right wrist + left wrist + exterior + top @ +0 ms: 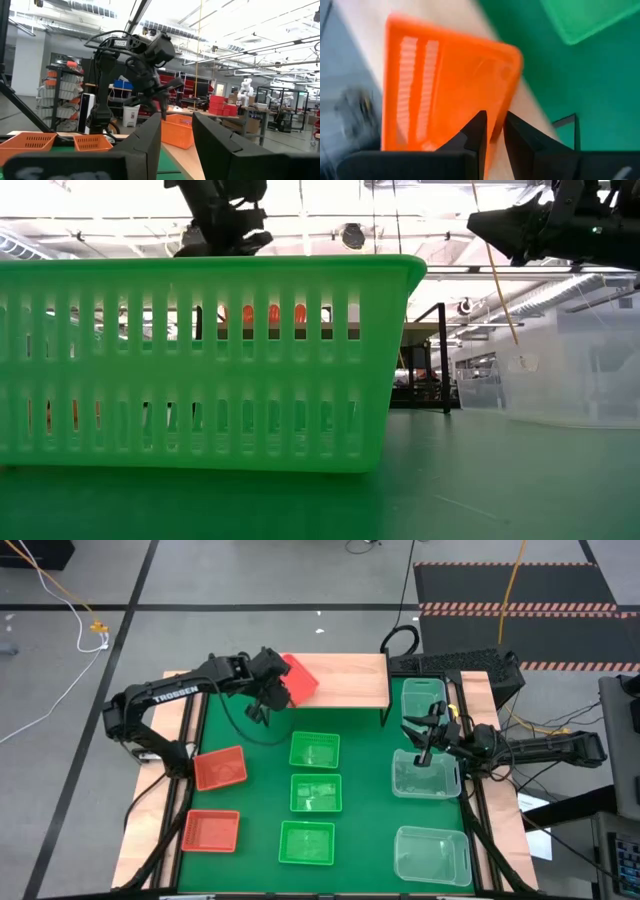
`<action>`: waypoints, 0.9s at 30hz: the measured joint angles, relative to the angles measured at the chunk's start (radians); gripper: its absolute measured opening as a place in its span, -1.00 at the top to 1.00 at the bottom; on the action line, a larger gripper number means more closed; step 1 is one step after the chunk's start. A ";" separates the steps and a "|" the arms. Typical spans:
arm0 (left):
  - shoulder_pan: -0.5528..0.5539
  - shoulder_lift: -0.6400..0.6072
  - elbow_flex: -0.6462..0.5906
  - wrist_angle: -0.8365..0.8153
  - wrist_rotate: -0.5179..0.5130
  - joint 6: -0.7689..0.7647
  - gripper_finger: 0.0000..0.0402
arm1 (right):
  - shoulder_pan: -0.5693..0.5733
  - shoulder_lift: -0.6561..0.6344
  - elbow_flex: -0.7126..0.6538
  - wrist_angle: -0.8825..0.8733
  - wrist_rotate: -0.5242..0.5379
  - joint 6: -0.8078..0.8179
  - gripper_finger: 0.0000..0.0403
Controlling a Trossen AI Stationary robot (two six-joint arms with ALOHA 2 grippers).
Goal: Stack baskets on shelf by color
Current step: Put the top orange bin on the shelf
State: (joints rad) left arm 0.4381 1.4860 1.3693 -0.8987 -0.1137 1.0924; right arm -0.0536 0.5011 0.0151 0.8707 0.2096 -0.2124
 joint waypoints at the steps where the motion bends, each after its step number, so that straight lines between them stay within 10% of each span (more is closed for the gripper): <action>1: 0.000 0.000 0.000 0.007 -0.024 -0.062 0.67 | 0.000 0.001 0.000 0.000 0.000 0.002 0.47; 10: -0.015 -0.072 0.000 0.078 -0.053 -0.447 0.66 | 0.000 0.008 0.000 0.000 0.001 0.011 0.47; 19: -0.006 -0.087 0.000 0.093 -0.046 -0.491 0.44 | 0.000 0.014 0.000 0.003 0.003 0.032 0.47; 27: -0.008 -0.064 0.018 0.372 0.002 -1.026 -0.03 | 0.000 0.015 0.000 0.047 0.004 0.044 0.47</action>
State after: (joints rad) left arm 0.4297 1.4225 1.3876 -0.5268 -0.1114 0.0666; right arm -0.0536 0.5159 0.0151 0.9176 0.2137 -0.1686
